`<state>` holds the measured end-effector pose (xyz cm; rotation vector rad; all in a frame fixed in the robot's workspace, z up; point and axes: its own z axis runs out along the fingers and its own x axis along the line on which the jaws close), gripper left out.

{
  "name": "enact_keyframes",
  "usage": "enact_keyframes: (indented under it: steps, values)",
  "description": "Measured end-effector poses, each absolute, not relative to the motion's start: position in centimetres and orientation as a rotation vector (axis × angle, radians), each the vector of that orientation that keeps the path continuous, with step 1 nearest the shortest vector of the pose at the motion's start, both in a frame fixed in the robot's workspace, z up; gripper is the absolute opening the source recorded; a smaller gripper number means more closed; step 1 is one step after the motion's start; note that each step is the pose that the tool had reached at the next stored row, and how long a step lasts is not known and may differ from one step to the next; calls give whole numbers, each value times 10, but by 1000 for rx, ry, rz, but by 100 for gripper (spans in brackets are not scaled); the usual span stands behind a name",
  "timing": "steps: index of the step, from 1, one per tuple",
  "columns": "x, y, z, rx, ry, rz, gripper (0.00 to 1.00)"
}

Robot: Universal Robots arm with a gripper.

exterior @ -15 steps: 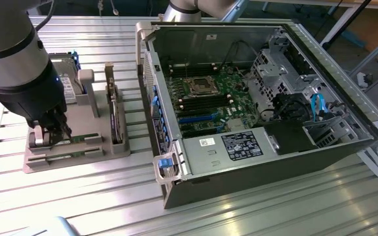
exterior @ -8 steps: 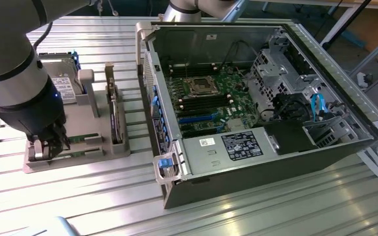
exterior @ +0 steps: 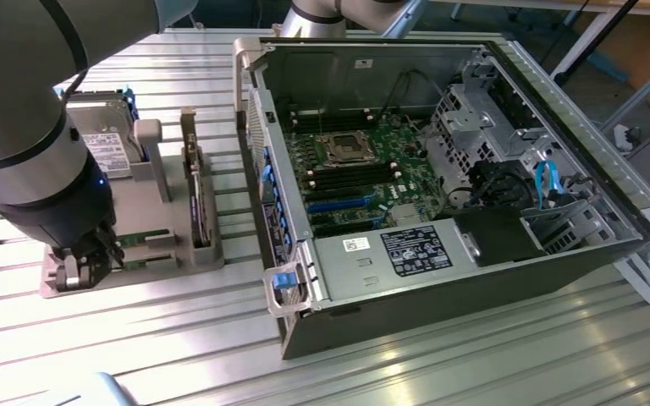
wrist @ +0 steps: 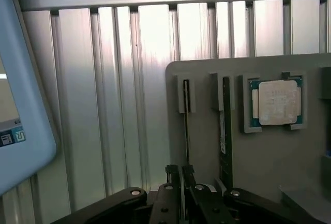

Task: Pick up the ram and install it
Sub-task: 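Pick up the ram and move it above insertion slot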

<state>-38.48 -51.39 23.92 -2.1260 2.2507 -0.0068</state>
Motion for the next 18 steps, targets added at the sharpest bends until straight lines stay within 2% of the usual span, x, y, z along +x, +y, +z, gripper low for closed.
enact_keyframes:
  steps: [5,18]
  values:
    - [-388,-513,229,-2128,2249,-7,16]
    - [-388,-513,228,-2127,2249,-6,16]
